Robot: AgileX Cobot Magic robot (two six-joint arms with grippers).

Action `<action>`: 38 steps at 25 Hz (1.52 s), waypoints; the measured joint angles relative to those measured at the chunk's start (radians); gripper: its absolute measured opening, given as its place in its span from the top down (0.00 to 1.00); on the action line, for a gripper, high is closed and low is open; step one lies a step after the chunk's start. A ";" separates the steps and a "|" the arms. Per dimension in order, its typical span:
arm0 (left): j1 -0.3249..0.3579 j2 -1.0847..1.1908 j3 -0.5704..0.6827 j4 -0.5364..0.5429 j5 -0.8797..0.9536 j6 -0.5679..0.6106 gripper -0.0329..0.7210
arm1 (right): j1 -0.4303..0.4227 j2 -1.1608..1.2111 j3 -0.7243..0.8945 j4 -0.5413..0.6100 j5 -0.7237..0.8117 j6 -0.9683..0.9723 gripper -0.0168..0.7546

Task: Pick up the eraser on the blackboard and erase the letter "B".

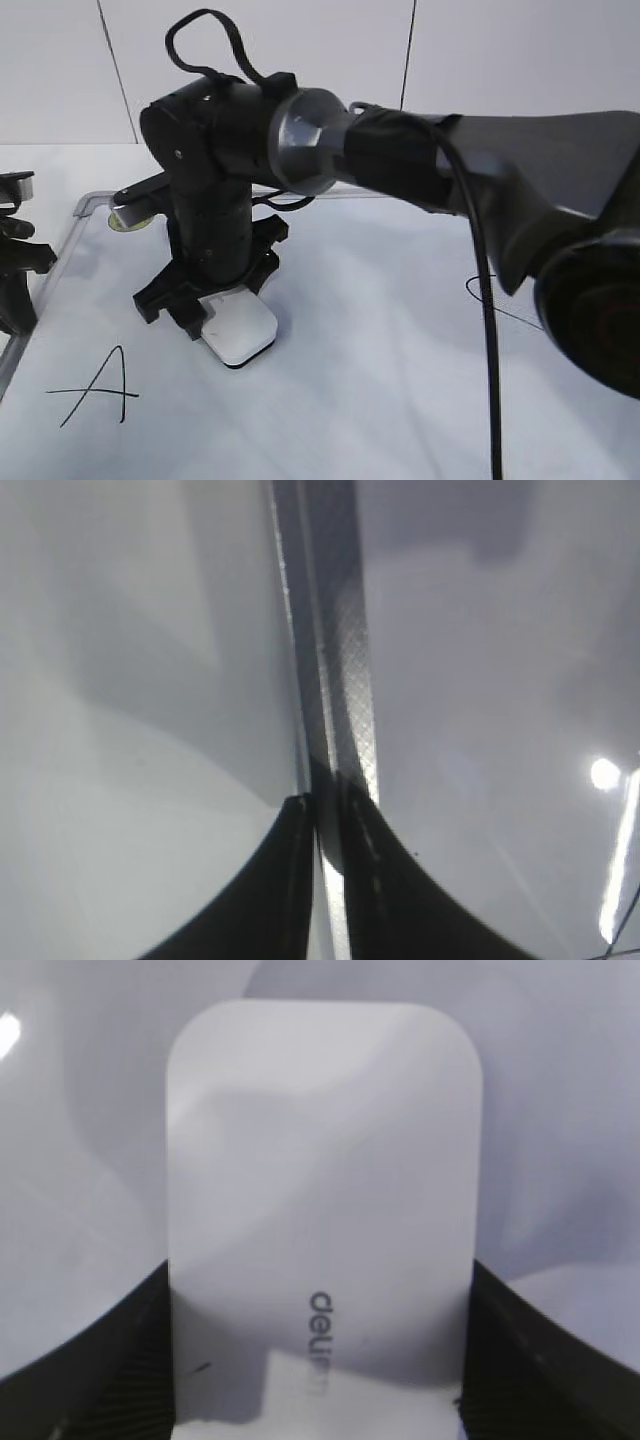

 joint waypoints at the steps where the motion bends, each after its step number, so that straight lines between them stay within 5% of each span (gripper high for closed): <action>1: 0.000 0.000 0.000 -0.004 0.002 0.000 0.89 | -0.010 -0.011 0.019 0.010 -0.010 0.000 0.30; 16: 0.000 0.000 0.000 -0.010 0.006 0.000 0.89 | -0.165 -0.151 0.218 0.018 0.017 -0.003 0.30; 26: 0.000 0.000 0.000 -0.010 0.006 -0.002 0.89 | -0.096 -0.408 0.229 0.020 0.044 -0.003 0.30; 38: 0.000 0.000 0.000 -0.012 0.006 -0.002 0.89 | 0.024 -0.299 0.231 0.044 0.047 -0.003 0.30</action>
